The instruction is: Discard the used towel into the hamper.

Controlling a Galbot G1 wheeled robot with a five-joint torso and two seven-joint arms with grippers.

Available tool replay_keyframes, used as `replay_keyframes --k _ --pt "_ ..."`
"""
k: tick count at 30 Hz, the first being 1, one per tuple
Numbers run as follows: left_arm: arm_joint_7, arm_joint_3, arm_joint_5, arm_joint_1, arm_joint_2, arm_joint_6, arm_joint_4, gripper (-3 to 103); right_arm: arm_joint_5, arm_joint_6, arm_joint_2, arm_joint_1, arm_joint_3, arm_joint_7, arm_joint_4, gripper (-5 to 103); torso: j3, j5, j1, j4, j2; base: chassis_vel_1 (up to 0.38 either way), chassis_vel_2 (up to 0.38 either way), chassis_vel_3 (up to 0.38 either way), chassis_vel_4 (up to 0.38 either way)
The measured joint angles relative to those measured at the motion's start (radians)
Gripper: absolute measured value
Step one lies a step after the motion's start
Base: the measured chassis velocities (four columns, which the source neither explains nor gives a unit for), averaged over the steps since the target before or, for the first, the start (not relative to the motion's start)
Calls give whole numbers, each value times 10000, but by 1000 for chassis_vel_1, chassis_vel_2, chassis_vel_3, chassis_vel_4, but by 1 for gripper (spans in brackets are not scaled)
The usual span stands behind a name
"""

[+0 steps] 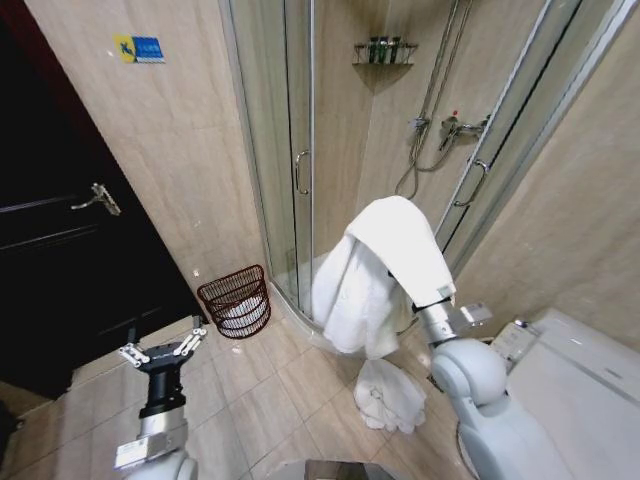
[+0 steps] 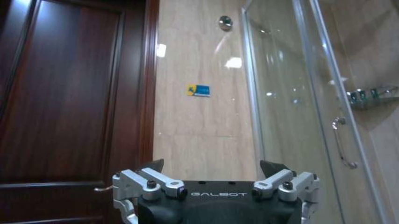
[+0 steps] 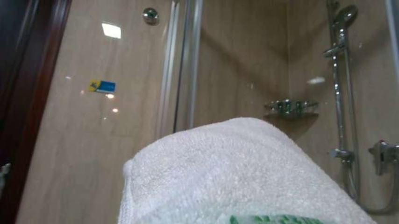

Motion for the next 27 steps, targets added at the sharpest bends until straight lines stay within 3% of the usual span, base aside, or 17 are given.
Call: replay_keyframes --k 11,27 --pt "54 236 408 -194 6 53 27 100 -238 -52 193 -142 -336 110 79 4 0 2 0 1 -2 0 0 0 0" --pt "2 564 1248 -225 9 -442 961 100 -109 122 -71 -1087 934 132 133 4 0 2 0 -2 -1 3 4 3 4"
